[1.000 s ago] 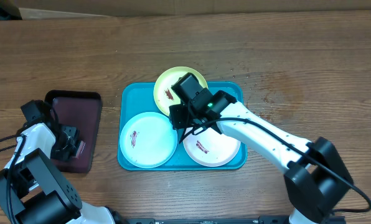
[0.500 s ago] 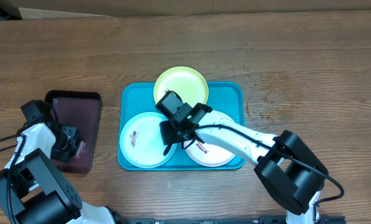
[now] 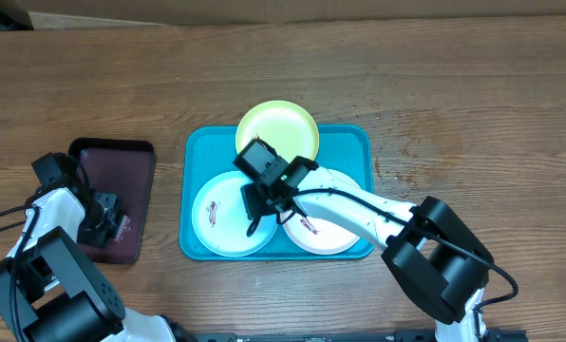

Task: Clean dirty plates on tray and stack at the side
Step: 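Grip the light blue plate rim with the right gripper and hold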

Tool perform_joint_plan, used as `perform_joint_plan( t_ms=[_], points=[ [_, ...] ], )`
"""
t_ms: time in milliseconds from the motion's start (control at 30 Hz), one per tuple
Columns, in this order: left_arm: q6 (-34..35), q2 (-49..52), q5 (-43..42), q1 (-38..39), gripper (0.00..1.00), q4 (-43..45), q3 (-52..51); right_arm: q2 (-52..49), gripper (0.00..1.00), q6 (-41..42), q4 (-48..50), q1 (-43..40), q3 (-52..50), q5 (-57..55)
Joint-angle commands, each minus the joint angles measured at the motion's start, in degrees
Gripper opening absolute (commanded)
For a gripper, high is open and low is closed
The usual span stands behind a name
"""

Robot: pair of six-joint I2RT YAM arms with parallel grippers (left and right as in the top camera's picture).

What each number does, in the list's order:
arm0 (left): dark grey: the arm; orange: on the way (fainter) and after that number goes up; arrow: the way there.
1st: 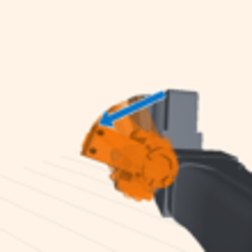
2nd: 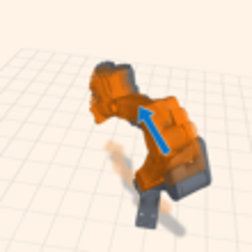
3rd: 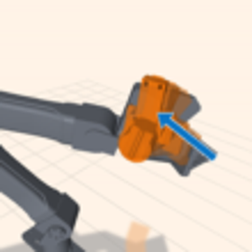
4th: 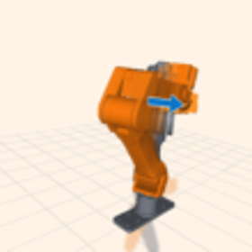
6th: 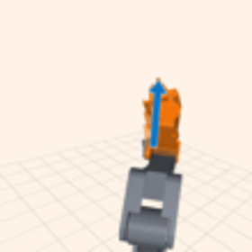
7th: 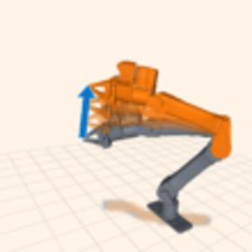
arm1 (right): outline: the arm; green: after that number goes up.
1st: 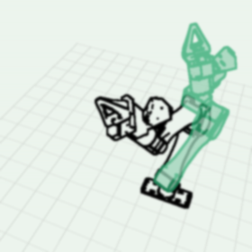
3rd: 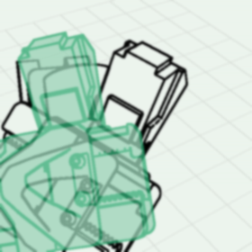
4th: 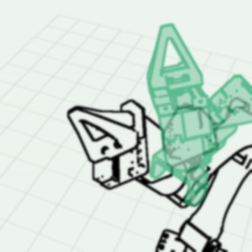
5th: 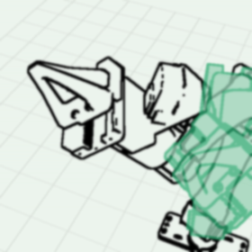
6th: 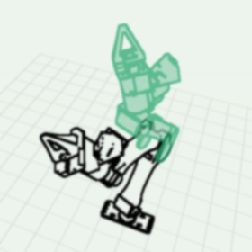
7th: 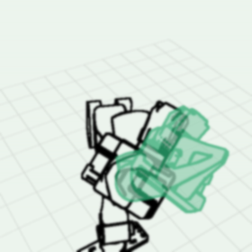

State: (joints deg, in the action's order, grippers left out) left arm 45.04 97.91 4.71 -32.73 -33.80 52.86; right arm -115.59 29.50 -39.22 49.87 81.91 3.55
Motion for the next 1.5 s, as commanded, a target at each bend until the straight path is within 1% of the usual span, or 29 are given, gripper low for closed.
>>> perform_joint_plan(
  t_ms=[0,100,233,433,533,867,967,1067,1200,1300,1467],
  points=[
    [0.2,0.8,-0.2,-0.2,0.64,-0.2,-0.3,-0.2,0.58,-3.1,-1.3,-0.1,6.1,1.6],
    [0.2,0.8,-0.2,-0.2,0.64,-0.2,-0.3,-0.2,0.61,-4.2,-3.4,-0.1,8.6,-1.6],
    [0.2,0.8,-0.2,-0.3,0.64,-0.2,-0.3,-0.6,0.60,-4.0,-4.2,-0.3,8.2,-3.7],
    [0.2,0.8,-0.3,-0.2,0.64,0.0,-0.3,-5.4,0.60,-4.0,-5.9,-0.5,8.0,-6.5],
    [0.2,0.8,-0.2,-0.3,0.63,0.0,-0.3,-6.8,0.60,-4.0,-6.4,-0.6,8.0,-6.7],
    [0.2,0.8,0.0,-0.2,0.64,0.0,-0.3,-6.9,0.60,-5.1,-7.8,-0.5,9.0,-5.9],
    [0.2,0.8,0.0,-0.2,0.64,0.1,-0.3,-6.9,0.63,-6.0,-10.3,-0.4,12.0,-5.6],
    [0.2,0.8,0.0,-0.2,0.64,0.3,-0.3,-6.9,0.66,-6.0,-14.6,-0.4,17.0,-5.6],
    [0.2,0.8,0.0,-0.2,0.64,0.6,-0.3,-6.9,0.73,-7.0,-17.6,-0.6,21.4,-6.8],
    [0.2,0.8,0.0,-0.3,0.64,0.7,-0.3,-7.0,0.74,-7.0,-17.6,-1.2,21.0,-9.2],
    [0.2,0.8,0.0,-0.3,0.62,0.7,-0.3,-8.7,0.73,-6.8,-18.2,-3.0,19.1,-9.1]
  ],
)
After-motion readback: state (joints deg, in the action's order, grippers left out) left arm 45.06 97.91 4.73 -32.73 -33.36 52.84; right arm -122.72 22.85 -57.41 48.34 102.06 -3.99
